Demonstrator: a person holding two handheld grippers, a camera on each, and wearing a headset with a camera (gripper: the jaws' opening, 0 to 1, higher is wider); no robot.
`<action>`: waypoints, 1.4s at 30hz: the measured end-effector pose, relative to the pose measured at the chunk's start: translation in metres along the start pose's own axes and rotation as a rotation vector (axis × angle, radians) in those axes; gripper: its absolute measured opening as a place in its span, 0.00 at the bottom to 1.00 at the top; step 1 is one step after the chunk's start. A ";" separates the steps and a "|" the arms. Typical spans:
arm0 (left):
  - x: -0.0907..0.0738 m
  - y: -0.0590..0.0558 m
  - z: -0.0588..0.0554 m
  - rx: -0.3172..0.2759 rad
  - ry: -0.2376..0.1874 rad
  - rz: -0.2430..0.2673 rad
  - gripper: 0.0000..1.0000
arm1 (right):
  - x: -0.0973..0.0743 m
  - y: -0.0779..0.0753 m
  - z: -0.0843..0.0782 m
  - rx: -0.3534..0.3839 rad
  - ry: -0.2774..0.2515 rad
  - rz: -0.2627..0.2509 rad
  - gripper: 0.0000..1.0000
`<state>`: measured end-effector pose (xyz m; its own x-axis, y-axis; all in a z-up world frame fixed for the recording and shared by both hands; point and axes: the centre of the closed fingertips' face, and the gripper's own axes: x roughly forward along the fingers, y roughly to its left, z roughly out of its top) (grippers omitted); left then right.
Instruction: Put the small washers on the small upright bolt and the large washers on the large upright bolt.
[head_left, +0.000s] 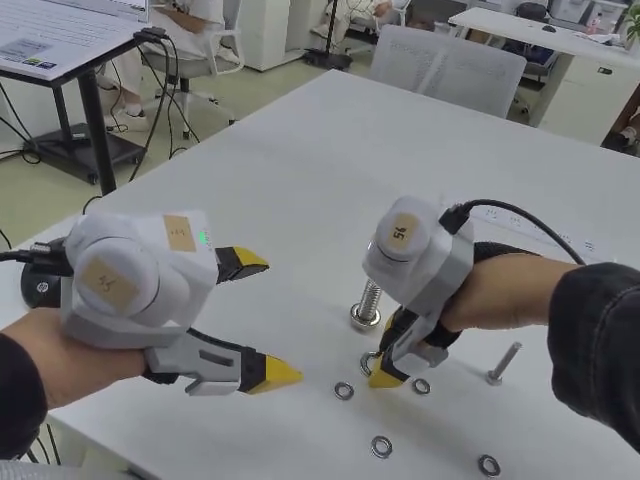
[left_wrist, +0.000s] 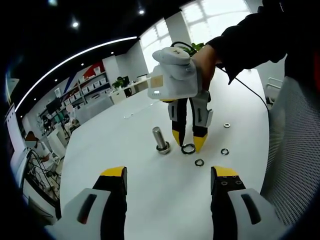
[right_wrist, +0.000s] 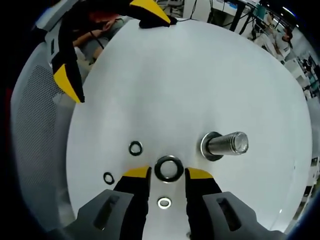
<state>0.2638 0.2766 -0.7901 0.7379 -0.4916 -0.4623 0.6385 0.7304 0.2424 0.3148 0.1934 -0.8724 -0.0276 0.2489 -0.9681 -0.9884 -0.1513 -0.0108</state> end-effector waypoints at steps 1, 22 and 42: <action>0.000 0.000 0.000 -0.001 -0.001 -0.001 0.67 | 0.000 0.000 0.000 0.003 0.000 0.001 0.29; 0.005 0.000 -0.001 -0.001 0.003 -0.004 0.66 | 0.001 -0.004 -0.004 0.013 0.006 -0.002 0.24; 0.005 -0.002 0.000 -0.006 -0.003 -0.006 0.65 | -0.013 -0.004 -0.008 0.016 0.010 -0.013 0.23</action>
<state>0.2659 0.2731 -0.7931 0.7345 -0.4974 -0.4616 0.6419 0.7300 0.2348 0.3206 0.1832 -0.8621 -0.0131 0.2409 -0.9705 -0.9909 -0.1332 -0.0197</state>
